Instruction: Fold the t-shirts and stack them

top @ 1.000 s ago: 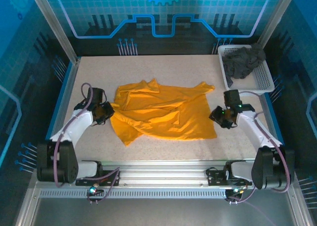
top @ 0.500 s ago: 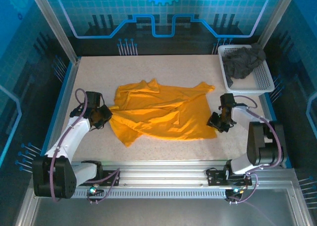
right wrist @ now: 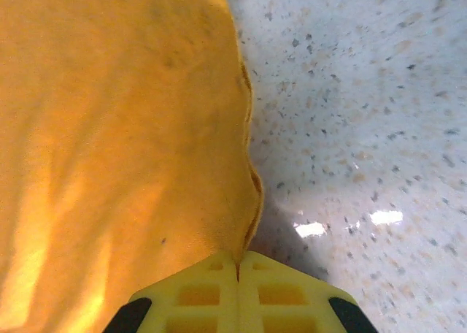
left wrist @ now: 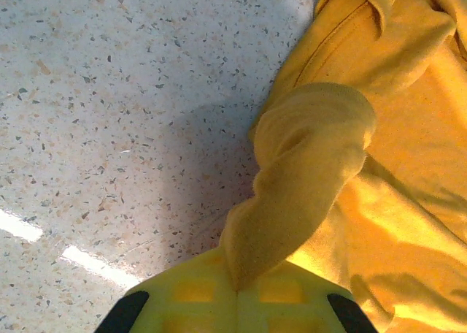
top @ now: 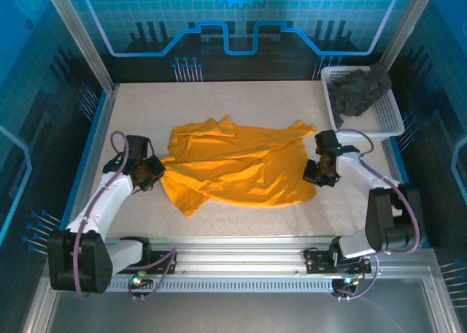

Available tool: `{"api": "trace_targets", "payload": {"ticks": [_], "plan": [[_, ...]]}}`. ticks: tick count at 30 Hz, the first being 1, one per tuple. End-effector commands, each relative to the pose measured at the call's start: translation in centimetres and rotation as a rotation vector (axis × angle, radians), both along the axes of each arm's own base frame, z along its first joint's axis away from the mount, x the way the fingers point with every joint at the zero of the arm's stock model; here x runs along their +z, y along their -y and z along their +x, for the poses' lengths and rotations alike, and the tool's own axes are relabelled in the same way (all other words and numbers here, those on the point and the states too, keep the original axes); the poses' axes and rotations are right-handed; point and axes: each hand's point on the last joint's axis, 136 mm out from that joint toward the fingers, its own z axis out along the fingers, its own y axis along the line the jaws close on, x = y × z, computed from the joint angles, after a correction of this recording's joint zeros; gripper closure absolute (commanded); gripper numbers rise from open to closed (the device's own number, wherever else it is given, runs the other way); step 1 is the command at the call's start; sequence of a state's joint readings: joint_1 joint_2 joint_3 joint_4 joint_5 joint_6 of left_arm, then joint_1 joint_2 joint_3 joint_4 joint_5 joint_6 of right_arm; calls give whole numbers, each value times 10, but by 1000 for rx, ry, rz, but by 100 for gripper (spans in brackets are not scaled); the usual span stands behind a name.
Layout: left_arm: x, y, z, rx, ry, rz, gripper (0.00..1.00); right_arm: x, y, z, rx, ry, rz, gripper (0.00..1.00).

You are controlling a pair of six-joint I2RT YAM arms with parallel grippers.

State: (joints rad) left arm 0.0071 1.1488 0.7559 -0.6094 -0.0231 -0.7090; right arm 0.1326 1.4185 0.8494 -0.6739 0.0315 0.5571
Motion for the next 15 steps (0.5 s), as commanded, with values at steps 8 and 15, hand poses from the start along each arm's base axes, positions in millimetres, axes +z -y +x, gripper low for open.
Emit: {"api": "trace_targets", "payload": {"ticks": [8,15], "plan": [[2,-5,2,4,-19,32,100,64,11,-26,-85,63,-69,100],[5,-7,7,5,-16,49,100,61,5,-25,-100,-19,-68,100]]}}
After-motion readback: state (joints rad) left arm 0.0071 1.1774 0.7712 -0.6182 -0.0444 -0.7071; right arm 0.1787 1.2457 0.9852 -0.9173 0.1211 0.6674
